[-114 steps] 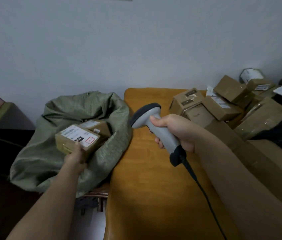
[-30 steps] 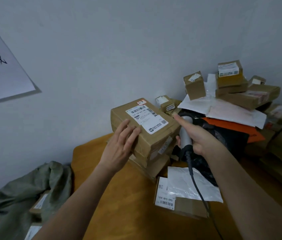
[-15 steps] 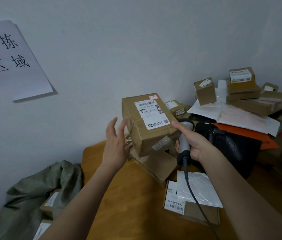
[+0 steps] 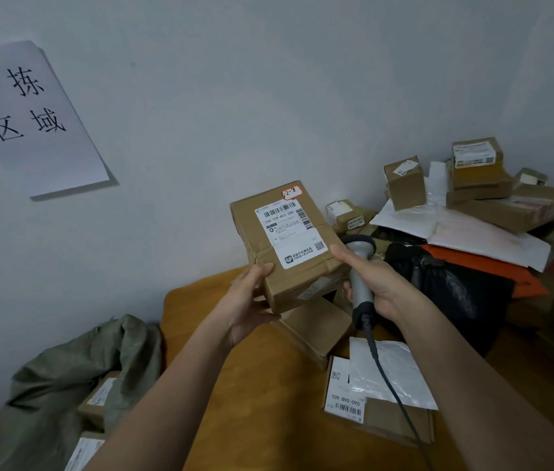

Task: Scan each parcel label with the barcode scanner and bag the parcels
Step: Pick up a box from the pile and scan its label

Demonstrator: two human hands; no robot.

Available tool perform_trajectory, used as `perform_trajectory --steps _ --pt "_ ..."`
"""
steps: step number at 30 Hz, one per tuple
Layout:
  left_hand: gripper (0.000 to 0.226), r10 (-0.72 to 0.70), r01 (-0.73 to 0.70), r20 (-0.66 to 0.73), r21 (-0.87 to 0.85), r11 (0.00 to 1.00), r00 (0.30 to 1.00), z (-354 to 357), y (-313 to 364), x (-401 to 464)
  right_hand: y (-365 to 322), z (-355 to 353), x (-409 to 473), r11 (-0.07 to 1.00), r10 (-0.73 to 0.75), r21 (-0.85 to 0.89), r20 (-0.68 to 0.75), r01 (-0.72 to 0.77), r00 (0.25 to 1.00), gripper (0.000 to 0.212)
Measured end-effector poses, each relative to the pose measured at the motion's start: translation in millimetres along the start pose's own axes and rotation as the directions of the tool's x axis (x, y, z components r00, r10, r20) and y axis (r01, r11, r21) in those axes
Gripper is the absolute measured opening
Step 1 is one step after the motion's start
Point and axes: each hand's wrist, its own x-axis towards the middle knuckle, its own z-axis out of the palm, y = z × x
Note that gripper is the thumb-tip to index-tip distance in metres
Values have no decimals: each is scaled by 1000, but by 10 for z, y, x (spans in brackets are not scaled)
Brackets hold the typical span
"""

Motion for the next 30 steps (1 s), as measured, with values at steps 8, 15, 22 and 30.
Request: perform_trajectory --steps 8,15,22,30 --pt "69 14 -3 -239 46 999 971 -170 -87 106 -296 -5 -159 892 -153 -436 -40 120 987 62" --pt "77 -34 27 -327 -28 999 945 -319 -173 176 -724 177 -652 878 -250 -362 215 315 944 28" --pt "74 -31 14 -340 -53 998 940 -393 -188 148 -886 256 -1006 878 -278 -314 279 361 919 45" --pt "72 -25 12 -347 -40 999 938 -410 -237 181 -964 179 -1157 876 -305 -285 300 389 904 42"
